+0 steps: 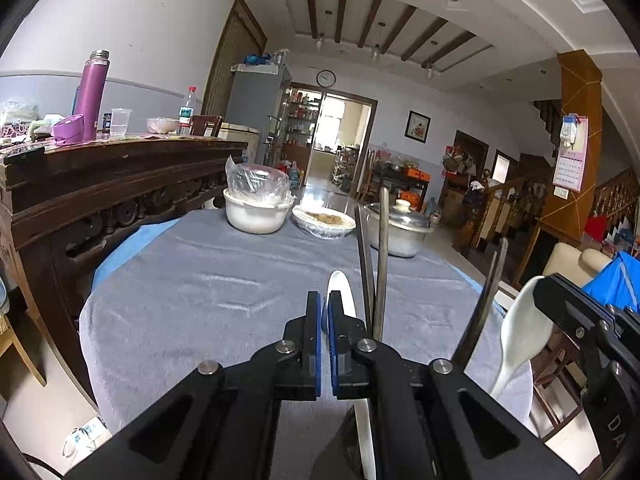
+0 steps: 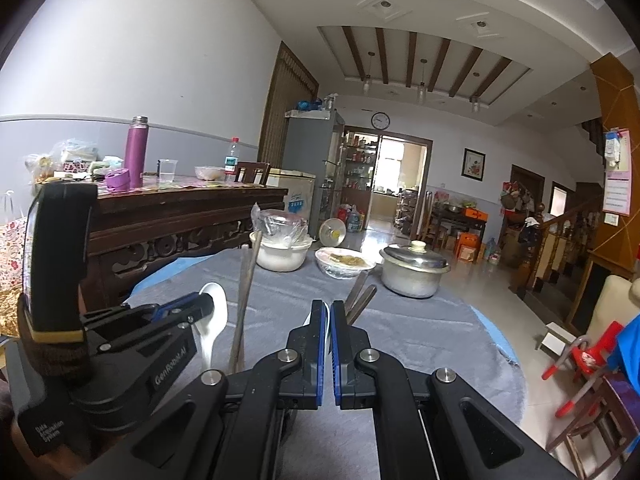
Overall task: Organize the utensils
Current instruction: 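Lower the held spoon and chopsticks into the grey cup with both tools, then open both tools and withdraw them from the cup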
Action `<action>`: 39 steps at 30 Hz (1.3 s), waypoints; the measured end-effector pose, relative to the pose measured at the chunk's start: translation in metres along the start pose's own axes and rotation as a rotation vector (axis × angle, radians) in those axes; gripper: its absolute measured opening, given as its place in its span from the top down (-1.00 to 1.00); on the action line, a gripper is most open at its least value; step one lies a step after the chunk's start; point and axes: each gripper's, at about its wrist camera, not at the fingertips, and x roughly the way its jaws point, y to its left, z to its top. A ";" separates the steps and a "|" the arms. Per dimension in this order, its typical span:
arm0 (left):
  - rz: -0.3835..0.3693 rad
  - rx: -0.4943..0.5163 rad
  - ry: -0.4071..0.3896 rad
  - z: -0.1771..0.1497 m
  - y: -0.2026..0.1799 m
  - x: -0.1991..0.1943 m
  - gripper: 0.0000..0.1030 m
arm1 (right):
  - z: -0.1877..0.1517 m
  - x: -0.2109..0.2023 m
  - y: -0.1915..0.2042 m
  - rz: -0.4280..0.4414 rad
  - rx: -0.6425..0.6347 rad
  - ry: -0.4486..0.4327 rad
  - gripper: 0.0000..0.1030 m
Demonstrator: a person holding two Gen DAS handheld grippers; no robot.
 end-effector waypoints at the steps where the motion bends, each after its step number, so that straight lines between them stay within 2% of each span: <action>1: -0.002 0.004 0.004 -0.001 0.000 -0.001 0.94 | -0.001 0.000 0.000 0.005 0.002 0.003 0.93; 22: -0.093 0.013 0.122 -0.018 0.001 -0.011 0.91 | -0.012 -0.005 0.010 0.082 0.001 0.078 0.92; 24: -0.098 0.005 0.129 -0.017 0.004 -0.012 0.81 | -0.011 -0.004 0.009 0.087 0.012 0.085 0.91; 26: -0.095 -0.001 0.128 -0.016 0.007 -0.013 0.45 | -0.011 -0.003 0.005 0.099 0.035 0.089 0.89; 28: -0.089 -0.012 0.120 -0.015 0.011 -0.016 0.29 | -0.010 -0.003 0.000 0.098 0.058 0.087 0.88; 31: -0.083 -0.029 0.114 -0.012 0.017 -0.017 0.13 | -0.010 -0.001 -0.008 0.094 0.097 0.092 0.86; 39: -0.061 -0.075 0.128 -0.008 0.034 -0.014 -0.05 | -0.010 0.003 -0.034 0.107 0.227 0.115 0.85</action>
